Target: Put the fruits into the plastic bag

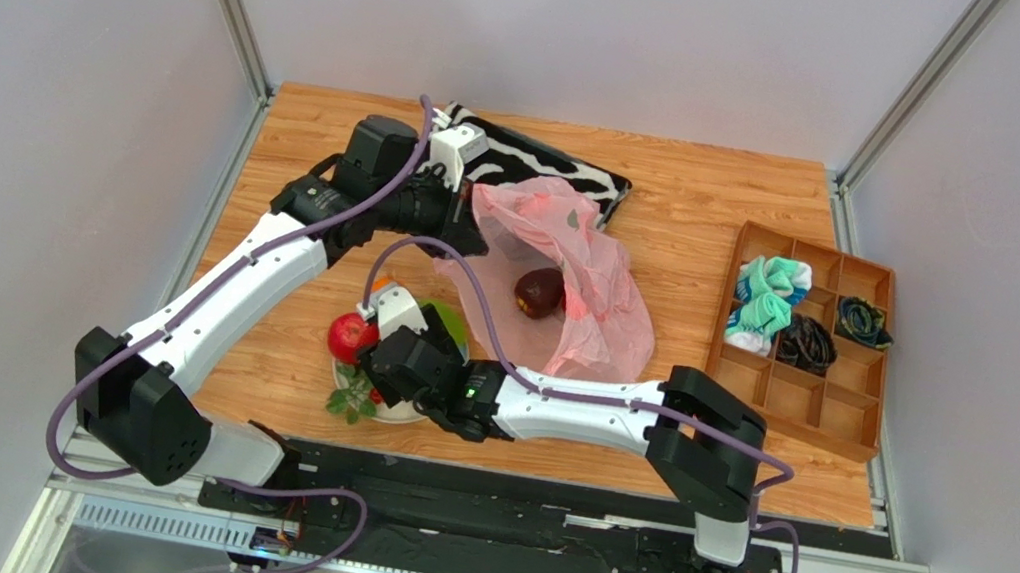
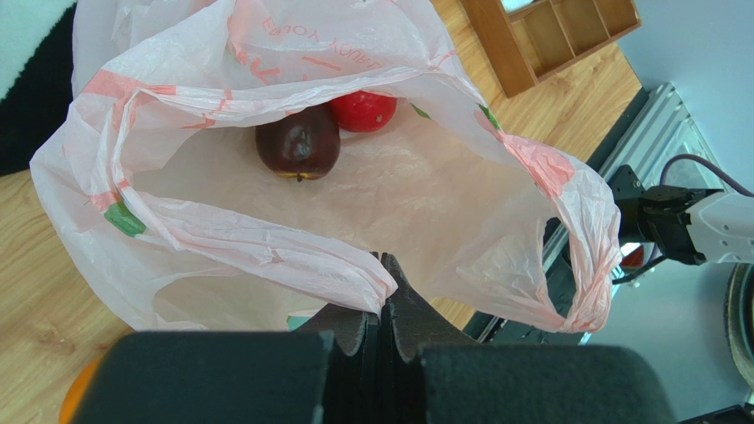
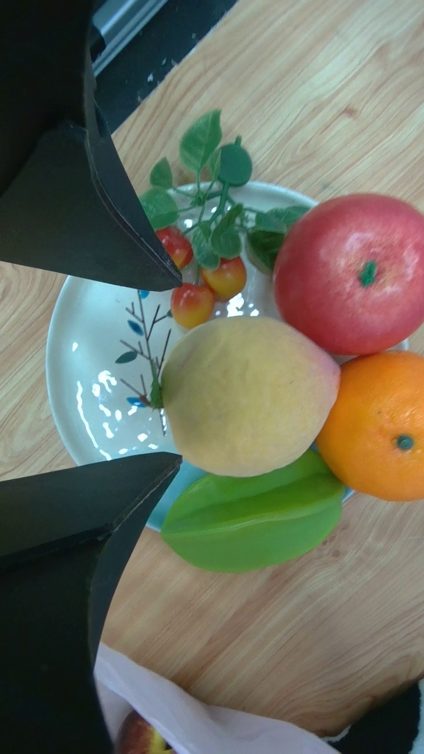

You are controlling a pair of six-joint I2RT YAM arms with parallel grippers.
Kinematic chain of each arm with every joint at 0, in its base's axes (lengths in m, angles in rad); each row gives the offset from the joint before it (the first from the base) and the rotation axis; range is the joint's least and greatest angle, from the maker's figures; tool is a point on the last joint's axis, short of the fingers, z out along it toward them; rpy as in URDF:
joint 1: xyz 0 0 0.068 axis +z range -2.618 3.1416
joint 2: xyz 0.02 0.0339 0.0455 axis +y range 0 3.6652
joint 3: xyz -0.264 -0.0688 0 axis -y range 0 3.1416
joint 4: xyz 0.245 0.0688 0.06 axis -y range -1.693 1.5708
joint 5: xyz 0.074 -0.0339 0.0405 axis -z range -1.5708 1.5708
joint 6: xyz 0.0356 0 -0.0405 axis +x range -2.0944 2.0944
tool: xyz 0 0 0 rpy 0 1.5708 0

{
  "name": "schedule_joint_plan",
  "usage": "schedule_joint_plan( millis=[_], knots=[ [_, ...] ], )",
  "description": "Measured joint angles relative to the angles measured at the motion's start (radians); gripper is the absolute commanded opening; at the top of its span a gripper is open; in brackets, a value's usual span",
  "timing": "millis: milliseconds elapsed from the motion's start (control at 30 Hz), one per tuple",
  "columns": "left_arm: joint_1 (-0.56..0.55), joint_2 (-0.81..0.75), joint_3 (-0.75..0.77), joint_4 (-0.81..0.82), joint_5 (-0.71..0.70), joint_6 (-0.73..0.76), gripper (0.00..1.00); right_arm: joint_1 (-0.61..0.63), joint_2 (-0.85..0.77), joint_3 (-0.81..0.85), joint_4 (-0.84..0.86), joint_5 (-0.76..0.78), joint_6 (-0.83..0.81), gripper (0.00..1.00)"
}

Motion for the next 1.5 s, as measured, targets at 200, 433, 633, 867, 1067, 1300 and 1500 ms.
schedule_joint_plan(
  millis=[200,433,633,867,1067,1300,1500],
  knots=[
    [0.000,0.000,0.000,0.000,0.000,0.000,0.00,-0.010,0.003,0.000,-0.029,0.015,0.010,0.67],
    [0.000,0.000,0.000,0.000,0.000,0.000,0.00,-0.031,0.005,0.000,-0.036,0.014,0.019,0.61],
    [0.000,0.000,0.000,0.000,0.000,0.000,0.00,-0.035,0.014,0.000,-0.035,0.003,0.018,0.53],
    [0.000,0.000,0.000,0.000,0.000,0.000,0.00,-0.035,0.018,0.000,-0.028,-0.017,0.012,0.32],
    [0.000,0.000,0.000,0.000,0.000,0.000,0.00,-0.035,0.018,0.000,-0.029,-0.021,0.016,0.21],
    [0.000,0.000,0.000,0.000,0.000,0.000,0.00,-0.035,0.018,0.000,-0.035,-0.022,0.019,0.10],
    [0.000,0.000,0.000,0.000,0.000,0.000,0.00,-0.035,0.018,0.000,-0.041,-0.022,0.024,0.00]
  ],
)
